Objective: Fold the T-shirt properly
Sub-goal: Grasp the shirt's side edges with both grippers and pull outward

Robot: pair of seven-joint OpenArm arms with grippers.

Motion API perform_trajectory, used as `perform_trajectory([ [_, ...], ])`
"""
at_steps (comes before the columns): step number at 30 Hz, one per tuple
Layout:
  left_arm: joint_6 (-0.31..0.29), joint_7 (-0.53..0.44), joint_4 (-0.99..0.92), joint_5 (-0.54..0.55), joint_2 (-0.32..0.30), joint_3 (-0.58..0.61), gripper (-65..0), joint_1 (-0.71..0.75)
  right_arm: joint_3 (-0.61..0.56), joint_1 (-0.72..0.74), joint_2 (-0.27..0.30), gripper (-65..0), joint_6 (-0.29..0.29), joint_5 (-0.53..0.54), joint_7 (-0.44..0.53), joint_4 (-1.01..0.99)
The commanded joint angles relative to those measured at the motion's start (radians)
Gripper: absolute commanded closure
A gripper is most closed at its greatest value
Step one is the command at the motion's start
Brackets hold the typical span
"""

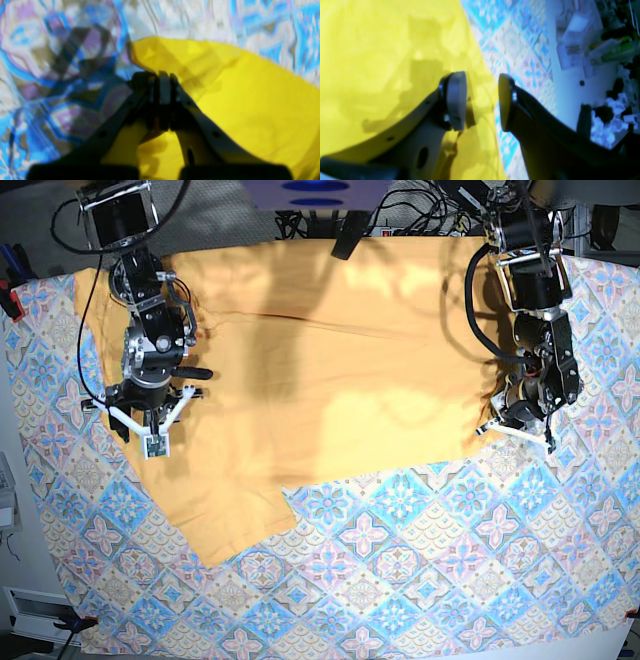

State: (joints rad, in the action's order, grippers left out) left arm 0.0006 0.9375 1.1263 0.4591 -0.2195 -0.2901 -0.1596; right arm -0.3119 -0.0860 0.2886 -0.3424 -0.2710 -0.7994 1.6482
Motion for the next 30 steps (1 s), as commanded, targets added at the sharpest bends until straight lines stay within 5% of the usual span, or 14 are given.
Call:
perform_trajectory([
  [1,-0.003,0.002,0.036,0.0,-0.018,-0.004,0.0,-0.016,0.007,0.032,0.013,-21.1,-0.013,-0.02,0.019,0.0],
  [4,-0.003,0.031,0.1,0.002,-0.018,-0.007,0.0,0.018,0.007,0.081,0.014,-21.1,-0.002,-0.02,0.019,-0.05],
  [12,-0.003,0.031,0.24,0.002,-0.018,-0.008,0.0,0.098,0.053,0.234,0.013,-21.1,0.182,-0.003,0.045,-0.247],
  [19,-0.003,0.031,0.283,0.002,-0.018,-0.008,0.0,0.139,0.244,0.351,0.064,-26.8,0.38,0.336,0.074,-0.412],
  [23,-0.003,0.031,0.286,0.002,-0.018,-0.008,0.0,0.144,0.251,0.414,0.085,-26.8,0.401,0.468,0.085,-0.509],
  [30,-0.003,0.031,0.286,0.002,-0.001,-0.008,0.0,0.144,0.251,0.457,0.083,-26.8,0.405,0.467,0.179,-0.627],
])
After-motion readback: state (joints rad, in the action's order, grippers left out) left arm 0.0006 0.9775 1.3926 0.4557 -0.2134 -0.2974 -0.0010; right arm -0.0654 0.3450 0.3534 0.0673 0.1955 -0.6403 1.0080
